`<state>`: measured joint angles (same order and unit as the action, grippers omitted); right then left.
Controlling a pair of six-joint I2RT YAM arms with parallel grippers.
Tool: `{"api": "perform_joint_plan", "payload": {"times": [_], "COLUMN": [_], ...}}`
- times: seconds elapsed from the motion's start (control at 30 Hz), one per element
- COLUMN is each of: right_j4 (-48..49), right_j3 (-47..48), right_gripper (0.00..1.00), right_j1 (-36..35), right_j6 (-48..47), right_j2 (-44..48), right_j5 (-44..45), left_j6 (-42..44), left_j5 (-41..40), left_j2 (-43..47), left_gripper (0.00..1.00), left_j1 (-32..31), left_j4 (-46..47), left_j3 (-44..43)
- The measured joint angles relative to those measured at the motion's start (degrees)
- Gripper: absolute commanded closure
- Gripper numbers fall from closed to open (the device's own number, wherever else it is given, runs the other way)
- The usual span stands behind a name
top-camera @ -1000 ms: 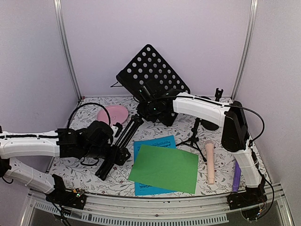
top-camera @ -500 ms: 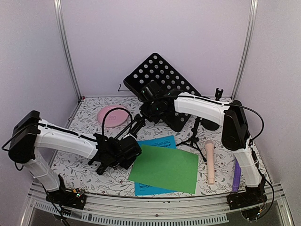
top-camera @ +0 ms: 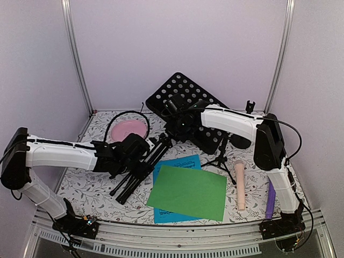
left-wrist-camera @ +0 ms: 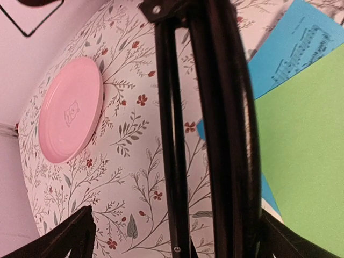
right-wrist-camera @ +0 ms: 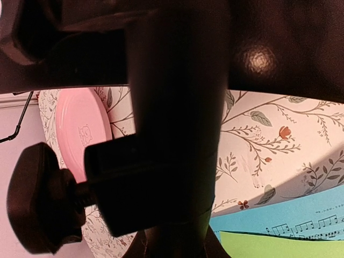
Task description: Pack up the instrument practice props
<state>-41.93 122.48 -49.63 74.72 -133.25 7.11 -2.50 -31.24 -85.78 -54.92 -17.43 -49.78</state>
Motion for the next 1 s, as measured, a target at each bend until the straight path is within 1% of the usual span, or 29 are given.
{"api": "perform_joint_plan", "payload": {"times": [0.07, 0.17, 0.3, 0.37, 0.43, 0.53, 0.63, 0.73, 0.83, 0.9, 1.0], "right_j4": [-0.7, -1.9, -3.5, -3.8, -3.9, -3.7, -3.1, -1.7, -0.6, 0.1, 0.4], "right_j3": [0.0, -0.4, -1.0, -1.3, -1.4, -1.5, -1.5, -1.5, -1.5, -1.5, -1.6], "right_gripper": [1.0, 1.0, 1.0, 1.0, 1.0, 1.0, 1.0, 1.0, 1.0, 1.0, 1.0], "right_j1": [0.0, -0.2, -0.4, -0.6, -0.6, -0.6, -0.6, -0.6, -0.5, -0.3, -0.2], "right_j6": [-0.2, -1.4, -2.5, -2.8, -3.0, -2.8, -2.1, -1.0, -0.2, 0.2, -0.1], "right_j2": [0.0, 0.0, 0.0, 0.0, 0.0, 0.0, -0.1, -0.2, -0.5, -0.7, -1.2], "right_j5": [-0.3, -1.3, -1.9, -1.9, -2.0, -1.9, -1.9, -1.9, -2.1, -2.3, -3.0], "left_j6": [0.8, 0.4, -2.0, -3.6, -4.8, -7.3, -9.9, -11.6, -12.2, -12.1, -12.0], "left_j5": [1.5, 6.5, 15.9, 22.5, 27.2, 34.0, 39.2, 41.8, 42.8, 42.4, 38.8], "left_j2": [0.3, 3.0, 4.6, 3.5, 2.0, -0.6, -3.0, -5.0, -6.3, -7.0, -8.3], "left_gripper": [0.01, 0.01, 0.01, 0.01, 0.01, 0.01, 0.01, 0.01, 0.01, 0.03, 0.07], "left_j1": [-0.8, -0.2, 5.9, 9.8, 11.8, 12.6, 12.6, 12.5, 11.8, 10.8, 9.3], "left_j4": [-1.4, -1.4, -1.5, -2.6, -4.2, -6.8, -8.8, -9.7, -11.0, -11.2, -11.0], "left_j3": [-2.3, -3.6, -3.8, -4.1, -5.2, -8.3, -11.9, -13.9, -13.9, -13.5, -12.3]}}
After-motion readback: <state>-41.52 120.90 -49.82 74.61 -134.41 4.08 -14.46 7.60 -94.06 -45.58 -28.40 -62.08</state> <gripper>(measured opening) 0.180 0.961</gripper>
